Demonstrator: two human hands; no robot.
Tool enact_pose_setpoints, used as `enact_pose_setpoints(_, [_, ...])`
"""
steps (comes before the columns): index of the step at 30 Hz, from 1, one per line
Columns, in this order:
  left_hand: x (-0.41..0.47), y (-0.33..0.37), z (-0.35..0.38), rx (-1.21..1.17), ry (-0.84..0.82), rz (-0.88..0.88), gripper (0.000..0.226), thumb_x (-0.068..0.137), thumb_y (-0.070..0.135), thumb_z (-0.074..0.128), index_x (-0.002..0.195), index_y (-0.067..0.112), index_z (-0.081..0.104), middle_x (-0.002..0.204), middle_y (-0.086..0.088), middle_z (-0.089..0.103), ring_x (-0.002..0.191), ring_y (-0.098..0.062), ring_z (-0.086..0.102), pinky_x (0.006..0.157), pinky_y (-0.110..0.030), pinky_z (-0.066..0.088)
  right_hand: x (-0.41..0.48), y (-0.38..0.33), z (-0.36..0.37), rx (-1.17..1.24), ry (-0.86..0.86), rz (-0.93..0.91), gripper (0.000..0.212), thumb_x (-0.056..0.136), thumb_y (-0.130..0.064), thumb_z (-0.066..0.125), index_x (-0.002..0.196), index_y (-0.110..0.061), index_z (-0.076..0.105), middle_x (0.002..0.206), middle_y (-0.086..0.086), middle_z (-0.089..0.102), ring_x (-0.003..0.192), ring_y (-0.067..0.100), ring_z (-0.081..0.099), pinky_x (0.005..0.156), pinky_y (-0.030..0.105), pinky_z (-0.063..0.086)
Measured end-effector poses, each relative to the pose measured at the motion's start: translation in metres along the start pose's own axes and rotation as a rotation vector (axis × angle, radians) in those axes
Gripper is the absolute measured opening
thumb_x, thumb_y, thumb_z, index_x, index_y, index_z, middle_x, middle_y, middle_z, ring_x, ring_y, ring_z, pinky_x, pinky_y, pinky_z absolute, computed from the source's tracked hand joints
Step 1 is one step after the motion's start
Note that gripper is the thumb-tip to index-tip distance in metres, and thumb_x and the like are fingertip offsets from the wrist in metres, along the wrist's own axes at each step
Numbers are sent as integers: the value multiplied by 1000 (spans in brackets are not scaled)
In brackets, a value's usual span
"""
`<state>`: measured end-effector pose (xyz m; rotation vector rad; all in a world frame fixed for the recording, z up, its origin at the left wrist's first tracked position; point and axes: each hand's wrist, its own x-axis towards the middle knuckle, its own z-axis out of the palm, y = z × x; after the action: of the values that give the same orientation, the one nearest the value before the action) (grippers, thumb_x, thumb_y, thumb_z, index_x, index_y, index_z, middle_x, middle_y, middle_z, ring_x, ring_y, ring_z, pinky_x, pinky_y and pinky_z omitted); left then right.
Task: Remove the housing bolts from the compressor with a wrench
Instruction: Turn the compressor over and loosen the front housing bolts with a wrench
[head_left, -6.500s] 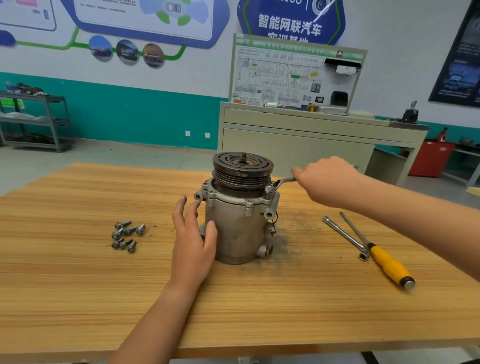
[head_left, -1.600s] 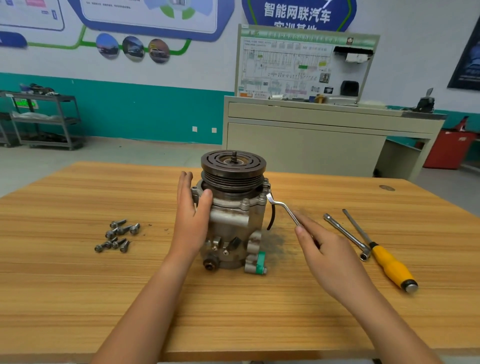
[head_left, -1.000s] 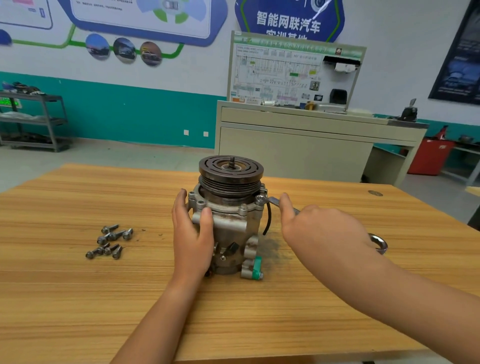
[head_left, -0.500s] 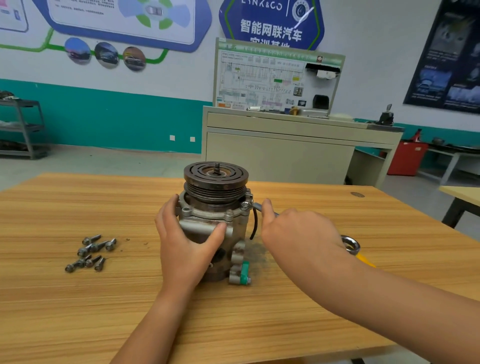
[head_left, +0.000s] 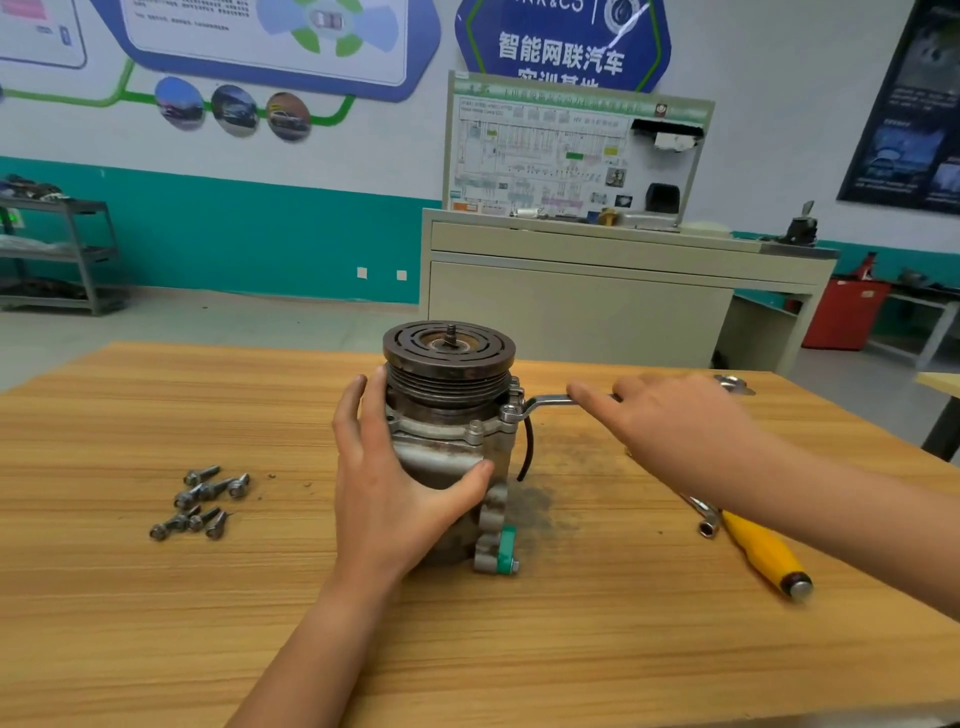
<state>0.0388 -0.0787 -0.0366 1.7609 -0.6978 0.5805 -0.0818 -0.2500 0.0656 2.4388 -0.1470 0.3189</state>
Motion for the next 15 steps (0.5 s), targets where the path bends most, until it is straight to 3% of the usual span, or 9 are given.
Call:
enact_pose_setpoints(2, [2,-2,-3,-15,-9,14,111,53,53,76,140,43,8,149,1,18,125,0,23,97,-27,28,13,3,13,31,86,-27,52,90,-6,51,136,-16,29,107,8,59,87,23,58,68,30,45])
enact_pose_setpoints(5, [7,-7,-11,-41,-45,10,110,52,59,75,133,58,0,148,5,17,119,10,18,93,-18,26,34,-6,33,178,333,-4,34,69,10,70,102,0,63,84,18,68,73,31,67,71,42,55])
enact_pose_setpoints(7, [10,-11,-17,-59,-69,-3,106,49,65,66,127,67,-5,148,11,16,119,13,17,89,-8,21,47,-18,39,268,445,-17,30,61,13,75,88,2,67,76,18,69,65,30,67,72,49,54])
enact_pose_setpoints(9, [13,-16,-21,-79,-91,-15,105,48,65,64,126,70,-6,149,14,15,124,12,16,90,-5,18,51,-25,40,375,513,-21,23,68,11,72,88,1,68,73,16,69,61,29,66,67,44,54])
enact_pose_setpoints(12, [18,-26,-28,-131,-130,-13,107,49,61,68,127,71,-5,146,21,14,135,-1,19,106,-21,24,38,-16,36,748,591,220,18,87,1,57,104,1,63,69,7,63,49,22,53,50,23,38])
enact_pose_setpoints(14, [23,-32,-32,-197,-168,-22,107,50,57,70,128,71,-2,144,24,13,139,-10,22,110,-35,29,27,-3,33,912,545,404,25,94,-7,46,116,-5,56,62,-2,53,49,18,44,48,27,30])
enact_pose_setpoints(15, [24,-34,-34,-230,-183,-27,107,51,55,70,129,70,-1,145,23,14,140,-12,23,109,-34,31,22,2,32,898,456,407,27,95,-10,44,119,-8,54,60,-1,50,50,21,44,48,31,31])
